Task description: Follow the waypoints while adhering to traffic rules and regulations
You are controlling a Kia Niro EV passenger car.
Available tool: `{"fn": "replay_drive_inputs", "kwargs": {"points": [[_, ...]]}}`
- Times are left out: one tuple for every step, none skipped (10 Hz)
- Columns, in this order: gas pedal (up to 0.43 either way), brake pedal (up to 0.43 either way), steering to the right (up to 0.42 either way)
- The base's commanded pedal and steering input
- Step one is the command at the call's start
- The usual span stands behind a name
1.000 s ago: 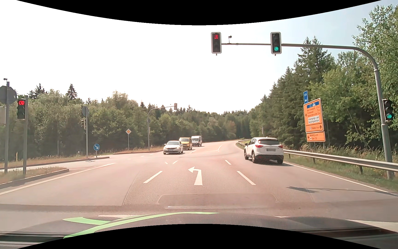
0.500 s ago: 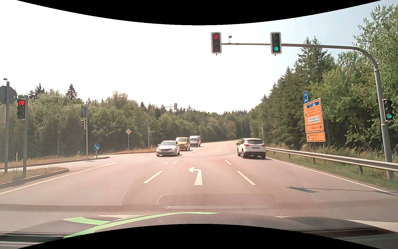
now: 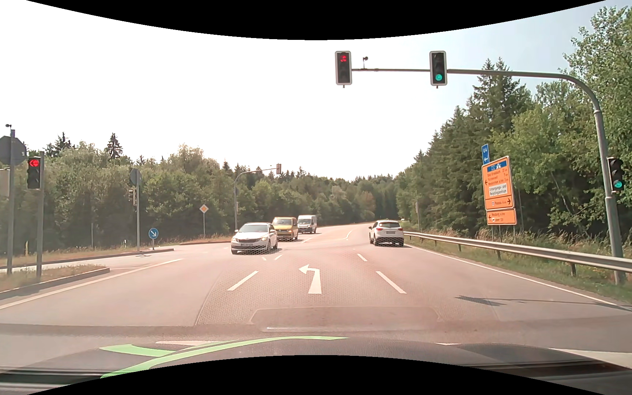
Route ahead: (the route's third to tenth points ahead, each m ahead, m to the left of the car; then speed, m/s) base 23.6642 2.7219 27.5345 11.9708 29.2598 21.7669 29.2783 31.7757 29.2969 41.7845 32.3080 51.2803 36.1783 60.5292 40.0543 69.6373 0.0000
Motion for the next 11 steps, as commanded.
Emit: {"fn": "replay_drive_inputs", "kwargs": {"points": [[0.0,0.256,0.005],[0.0,0.256,0.005],[0.0,0.244,0.005],[0.0,0.244,0.005],[0.0,0.25,0.005],[0.0,0.25,0.005],[0.0,0.25,0.005],[0.0,0.25,0.005],[0.0,0.25,0.005],[0.0,0.25,0.005],[0.0,0.25,0.005]]}}
